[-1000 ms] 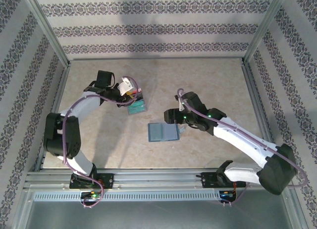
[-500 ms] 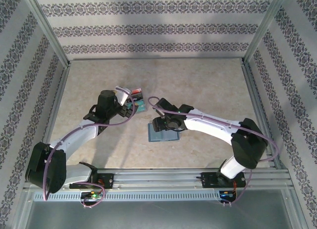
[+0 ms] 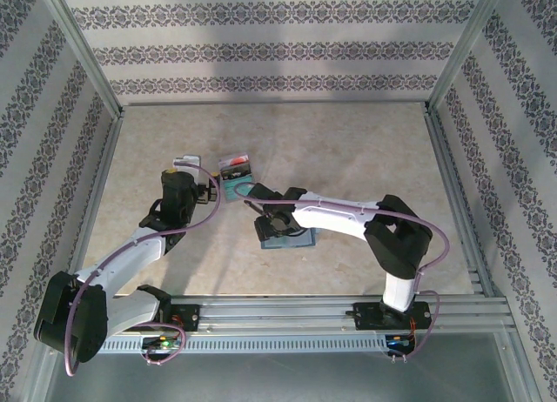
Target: Take the credit cards out of the card holder
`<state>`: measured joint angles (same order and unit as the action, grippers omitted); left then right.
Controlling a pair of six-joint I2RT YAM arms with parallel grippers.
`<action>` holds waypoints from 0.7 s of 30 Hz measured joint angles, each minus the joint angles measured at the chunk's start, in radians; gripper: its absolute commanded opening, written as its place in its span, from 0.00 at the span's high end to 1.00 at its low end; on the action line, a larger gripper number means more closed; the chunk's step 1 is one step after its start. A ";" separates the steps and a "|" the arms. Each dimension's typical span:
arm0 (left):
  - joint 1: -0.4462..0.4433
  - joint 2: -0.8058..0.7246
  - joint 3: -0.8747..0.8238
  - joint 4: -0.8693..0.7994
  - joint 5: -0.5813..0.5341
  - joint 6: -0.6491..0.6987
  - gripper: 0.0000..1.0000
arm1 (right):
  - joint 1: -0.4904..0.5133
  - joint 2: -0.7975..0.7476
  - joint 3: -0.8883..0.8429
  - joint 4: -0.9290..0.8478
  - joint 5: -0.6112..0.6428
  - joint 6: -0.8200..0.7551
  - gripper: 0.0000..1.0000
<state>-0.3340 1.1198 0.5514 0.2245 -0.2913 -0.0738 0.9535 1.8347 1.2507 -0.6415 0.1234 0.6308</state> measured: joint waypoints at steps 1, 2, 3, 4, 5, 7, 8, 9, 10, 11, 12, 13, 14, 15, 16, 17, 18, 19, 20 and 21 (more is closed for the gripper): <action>0.000 0.000 0.000 0.000 -0.008 -0.006 0.01 | 0.000 0.008 0.001 0.000 0.000 0.000 0.31; 0.000 0.000 0.000 0.000 -0.015 -0.011 0.01 | 0.000 0.015 0.002 -0.001 0.000 0.001 0.31; 0.000 0.000 -0.001 0.000 -0.023 -0.014 0.01 | 0.000 0.023 0.003 0.000 0.000 0.002 0.31; 0.000 0.000 -0.002 0.000 -0.029 -0.016 0.01 | 0.000 0.028 0.003 0.000 0.000 0.003 0.31; 0.000 0.000 -0.003 0.000 -0.034 -0.018 0.01 | 0.000 0.033 0.004 0.000 0.000 0.003 0.31; 0.000 0.000 -0.005 0.000 -0.040 -0.018 0.01 | 0.000 0.040 0.005 0.002 0.000 0.003 0.31; 0.000 0.000 -0.006 0.000 -0.042 -0.018 0.01 | 0.000 0.043 0.005 0.002 -0.001 0.003 0.30; 0.000 0.000 -0.008 0.000 -0.045 -0.019 0.01 | 0.000 0.045 0.006 0.002 -0.002 0.003 0.29; 0.000 0.000 -0.011 0.000 -0.047 -0.019 0.01 | 0.000 0.047 0.007 0.002 -0.005 0.003 0.28; 0.000 0.000 -0.013 0.001 -0.047 -0.019 0.01 | 0.000 0.050 0.008 0.004 -0.008 0.003 0.28; 0.000 0.000 -0.016 0.000 -0.047 -0.018 0.01 | 0.000 0.051 0.010 0.006 -0.009 0.003 0.28; 0.000 0.000 -0.018 0.000 -0.047 -0.019 0.01 | 0.000 0.054 0.011 0.008 -0.011 0.003 0.28; 0.000 0.000 -0.019 0.000 -0.047 -0.019 0.01 | 0.000 0.055 0.011 0.009 -0.012 0.003 0.28; 0.000 0.000 -0.019 0.000 -0.046 -0.018 0.01 | 0.000 0.057 0.011 0.010 -0.013 0.003 0.28; 0.000 0.000 -0.019 0.001 -0.046 -0.019 0.01 | 0.000 0.059 0.011 0.010 -0.014 0.003 0.28; 0.000 0.000 -0.019 0.000 -0.046 -0.018 0.01 | 0.000 0.062 0.011 0.010 -0.016 0.003 0.28; 0.000 0.000 -0.019 0.000 -0.046 -0.019 0.01 | 0.000 0.066 0.011 0.010 -0.016 0.003 0.28; 0.000 0.000 -0.019 0.001 -0.046 -0.018 0.01 | 0.000 0.069 0.011 0.010 -0.017 0.003 0.28; 0.000 0.000 -0.019 0.000 -0.046 -0.019 0.01 | 0.000 0.072 0.011 0.010 -0.017 0.003 0.28; 0.000 0.000 -0.019 0.001 -0.045 -0.019 0.01 | 0.000 0.075 0.011 0.010 -0.018 0.004 0.28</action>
<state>-0.3340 1.1198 0.5320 0.2253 -0.3367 -0.0925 0.9535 1.9095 1.2617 -0.6315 0.1051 0.6346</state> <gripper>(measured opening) 0.993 0.722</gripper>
